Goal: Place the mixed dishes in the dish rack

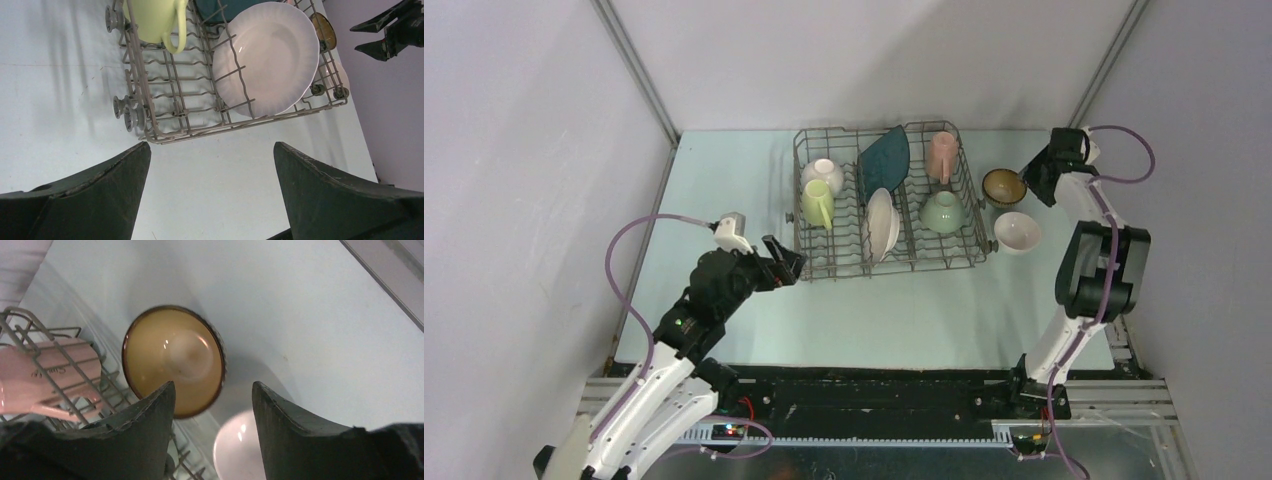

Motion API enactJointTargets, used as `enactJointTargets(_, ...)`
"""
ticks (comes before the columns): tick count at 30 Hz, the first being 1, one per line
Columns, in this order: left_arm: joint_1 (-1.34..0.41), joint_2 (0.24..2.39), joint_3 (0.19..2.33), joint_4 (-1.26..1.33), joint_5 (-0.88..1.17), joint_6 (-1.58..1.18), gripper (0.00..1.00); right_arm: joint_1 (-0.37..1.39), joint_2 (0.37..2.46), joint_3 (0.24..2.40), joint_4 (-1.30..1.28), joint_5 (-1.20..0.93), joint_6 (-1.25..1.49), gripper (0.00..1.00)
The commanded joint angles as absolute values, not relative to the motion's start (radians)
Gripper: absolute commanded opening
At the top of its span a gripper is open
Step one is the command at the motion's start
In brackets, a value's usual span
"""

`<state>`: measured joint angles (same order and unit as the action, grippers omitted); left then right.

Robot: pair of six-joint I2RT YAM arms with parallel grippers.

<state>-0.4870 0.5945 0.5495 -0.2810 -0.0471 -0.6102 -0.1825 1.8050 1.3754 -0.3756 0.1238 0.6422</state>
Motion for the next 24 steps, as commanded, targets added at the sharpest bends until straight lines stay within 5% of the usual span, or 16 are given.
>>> enactJointTargets(1, -0.491, 0.582, 0.567, -0.284, -0.087, -0.603, 1.0, -0.18, 1.909, 1.51, -0.427, 0.133, 0.628, 0.6)
enactJointTargets(14, -0.491, 0.553, 0.58, -0.288, -0.089, -0.567, 1.0, -0.173, 2.056, 1.552, -0.41, 0.07, 0.637, 0.55)
enactJointTargets(24, -0.49, 0.569, 0.577, -0.279, -0.071, -0.571, 1.0, -0.172, 1.999, 1.537, -0.397, 0.081, 0.636, 0.06)
